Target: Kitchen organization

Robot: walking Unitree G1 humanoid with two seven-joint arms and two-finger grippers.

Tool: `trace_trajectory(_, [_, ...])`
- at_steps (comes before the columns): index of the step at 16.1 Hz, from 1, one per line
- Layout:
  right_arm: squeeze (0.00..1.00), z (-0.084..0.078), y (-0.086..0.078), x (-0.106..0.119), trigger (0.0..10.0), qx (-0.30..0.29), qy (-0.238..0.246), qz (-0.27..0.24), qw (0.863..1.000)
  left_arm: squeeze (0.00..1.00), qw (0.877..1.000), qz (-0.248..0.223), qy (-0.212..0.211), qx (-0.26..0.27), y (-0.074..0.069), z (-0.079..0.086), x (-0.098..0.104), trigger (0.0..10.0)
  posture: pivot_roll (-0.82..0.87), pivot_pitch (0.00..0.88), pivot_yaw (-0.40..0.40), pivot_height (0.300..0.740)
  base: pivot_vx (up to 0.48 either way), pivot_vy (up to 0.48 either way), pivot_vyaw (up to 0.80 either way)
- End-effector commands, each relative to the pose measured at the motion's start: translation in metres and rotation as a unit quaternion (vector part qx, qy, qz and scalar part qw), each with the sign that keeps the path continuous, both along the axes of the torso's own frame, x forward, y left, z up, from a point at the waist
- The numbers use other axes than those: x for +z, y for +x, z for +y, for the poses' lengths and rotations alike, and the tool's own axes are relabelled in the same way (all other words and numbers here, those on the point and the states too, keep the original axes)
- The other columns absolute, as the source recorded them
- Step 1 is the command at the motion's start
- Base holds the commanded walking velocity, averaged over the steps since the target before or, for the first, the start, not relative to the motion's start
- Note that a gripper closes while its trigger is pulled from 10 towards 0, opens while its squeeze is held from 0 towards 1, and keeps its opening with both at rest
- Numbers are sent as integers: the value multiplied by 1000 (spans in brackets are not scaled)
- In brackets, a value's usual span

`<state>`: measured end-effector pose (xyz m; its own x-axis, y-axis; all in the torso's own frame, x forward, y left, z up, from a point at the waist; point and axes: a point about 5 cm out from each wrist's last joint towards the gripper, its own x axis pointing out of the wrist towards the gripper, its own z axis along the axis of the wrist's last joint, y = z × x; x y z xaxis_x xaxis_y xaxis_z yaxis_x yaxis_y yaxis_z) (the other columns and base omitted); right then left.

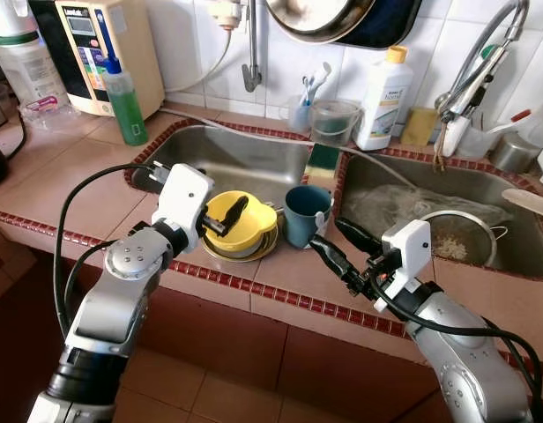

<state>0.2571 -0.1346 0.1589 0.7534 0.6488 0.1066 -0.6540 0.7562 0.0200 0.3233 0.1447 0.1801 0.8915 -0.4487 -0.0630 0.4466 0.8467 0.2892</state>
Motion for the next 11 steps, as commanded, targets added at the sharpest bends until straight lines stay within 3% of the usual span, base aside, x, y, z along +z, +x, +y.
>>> trace_trajectory(1, [0,4,-4,4,10000,14,1,-1,1000,0,1000,12,20,3,4,2,-2,10000,-89,23,13,740,0,0,0])
trace_trajectory(3, [0,6,-6,2,10000,18,-3,1,1000,0,999,26,28,-17,3,1,-4,10000,-93,27,17,740,0,0,0])
trace_trajectory(6, [0,5,-8,1,10000,18,-5,7,1000,0,994,10,13,-108,-14,-13,4,10000,-89,32,20,740,0,0,0])
trace_trajectory(11, [0,6,-9,-5,10000,28,-11,28,999,0,986,7,29,-163,-27,-27,2,10000,-83,38,20,740,0,0,0])
